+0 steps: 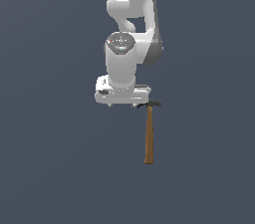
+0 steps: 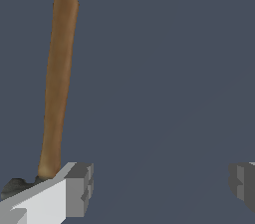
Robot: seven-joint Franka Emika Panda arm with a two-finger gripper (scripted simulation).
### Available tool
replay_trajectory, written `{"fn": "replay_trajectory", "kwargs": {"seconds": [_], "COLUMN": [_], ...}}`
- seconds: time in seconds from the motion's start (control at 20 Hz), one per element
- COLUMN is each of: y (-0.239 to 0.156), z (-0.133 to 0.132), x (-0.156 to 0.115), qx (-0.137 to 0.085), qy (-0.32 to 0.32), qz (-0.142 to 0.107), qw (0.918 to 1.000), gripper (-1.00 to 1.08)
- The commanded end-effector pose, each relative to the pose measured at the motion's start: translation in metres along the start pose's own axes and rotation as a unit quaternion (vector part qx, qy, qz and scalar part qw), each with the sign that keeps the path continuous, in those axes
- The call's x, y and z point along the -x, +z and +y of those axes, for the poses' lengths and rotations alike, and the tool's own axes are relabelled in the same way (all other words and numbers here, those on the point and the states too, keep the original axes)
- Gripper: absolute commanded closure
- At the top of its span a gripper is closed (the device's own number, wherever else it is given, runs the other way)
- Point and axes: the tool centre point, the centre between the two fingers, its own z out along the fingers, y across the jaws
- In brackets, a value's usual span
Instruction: Pick up the object and move it to a goal position.
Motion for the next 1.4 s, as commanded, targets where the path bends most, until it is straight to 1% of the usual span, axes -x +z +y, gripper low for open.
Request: {"fn": "replay_trajectory", "kwargs": {"seconds": [0.0, 0.45, 0.7, 1.05, 1.35], "y": [0.000, 0.001, 0.001, 0.014, 0.034], "z": [0.000, 0.012, 0.010, -0.007, -0.037], "x": [0.000, -0.005, -0.005, -0.011, -0.018], "qx": [0.000, 0.003, 0.002, 0.001, -0.002], "qy": [0.000, -0.005, -0.004, 0.016, 0.048], "qz": [0.000, -0.001, -0.001, 0.002, 0.007], "qw": [1.0000, 1.0000, 1.0000, 0.9999, 0.9988], "gripper": [-0.92, -0.92, -0.92, -0.92, -0.92]}}
